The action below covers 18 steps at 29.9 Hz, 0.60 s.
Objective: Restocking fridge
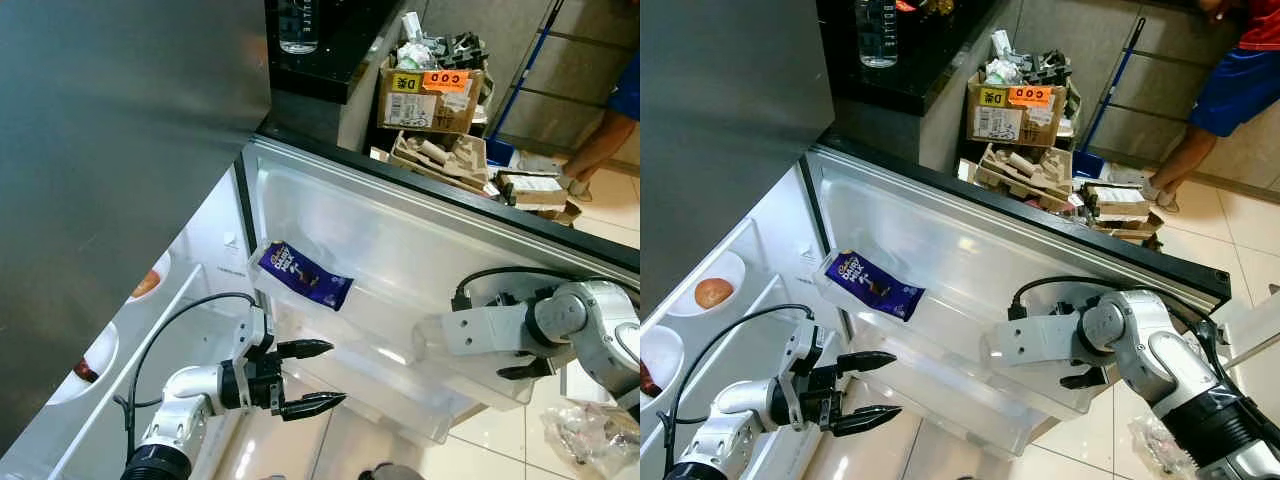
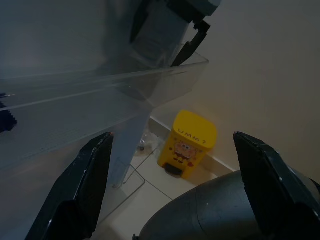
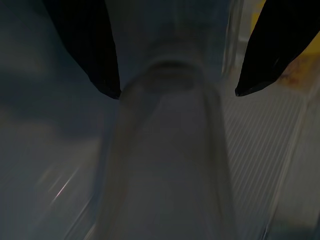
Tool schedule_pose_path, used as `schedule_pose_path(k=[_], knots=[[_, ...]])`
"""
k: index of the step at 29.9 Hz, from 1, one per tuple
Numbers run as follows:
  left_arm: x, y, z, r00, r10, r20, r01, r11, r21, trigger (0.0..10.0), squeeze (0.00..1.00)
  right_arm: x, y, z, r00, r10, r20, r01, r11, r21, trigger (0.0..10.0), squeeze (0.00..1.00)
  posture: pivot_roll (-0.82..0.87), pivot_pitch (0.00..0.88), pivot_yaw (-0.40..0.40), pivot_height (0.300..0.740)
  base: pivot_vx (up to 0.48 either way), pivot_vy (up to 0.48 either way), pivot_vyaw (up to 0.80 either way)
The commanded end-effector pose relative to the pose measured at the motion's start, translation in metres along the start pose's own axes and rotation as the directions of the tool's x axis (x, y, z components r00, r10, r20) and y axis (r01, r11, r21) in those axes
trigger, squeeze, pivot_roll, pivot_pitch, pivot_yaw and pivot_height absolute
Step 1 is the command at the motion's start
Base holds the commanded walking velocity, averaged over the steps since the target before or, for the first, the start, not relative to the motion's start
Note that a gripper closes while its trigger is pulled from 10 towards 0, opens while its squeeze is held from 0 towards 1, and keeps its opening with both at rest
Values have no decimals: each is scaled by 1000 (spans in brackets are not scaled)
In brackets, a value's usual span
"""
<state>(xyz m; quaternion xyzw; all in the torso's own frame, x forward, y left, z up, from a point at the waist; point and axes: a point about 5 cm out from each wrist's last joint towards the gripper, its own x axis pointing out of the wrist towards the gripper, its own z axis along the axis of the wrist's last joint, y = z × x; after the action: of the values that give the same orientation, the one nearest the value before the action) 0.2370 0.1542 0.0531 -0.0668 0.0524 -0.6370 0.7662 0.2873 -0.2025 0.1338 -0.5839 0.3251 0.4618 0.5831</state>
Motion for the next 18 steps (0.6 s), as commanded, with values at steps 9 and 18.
schedule_pose_path(k=[9,18], knots=[[0,-2,-2,1000,2,-1,-2,1000,-6,10000,0,6,3,-7,999,-29,-17,30,998,58,0,0,-135,102,-70,740,0,0,0],[1,-2,-2,1000,-1,-1,1,1000,-3,10000,0,-3,-3,-17,997,-55,-52,58,997,51,0,0,-138,93,-73,740,0,0,0]])
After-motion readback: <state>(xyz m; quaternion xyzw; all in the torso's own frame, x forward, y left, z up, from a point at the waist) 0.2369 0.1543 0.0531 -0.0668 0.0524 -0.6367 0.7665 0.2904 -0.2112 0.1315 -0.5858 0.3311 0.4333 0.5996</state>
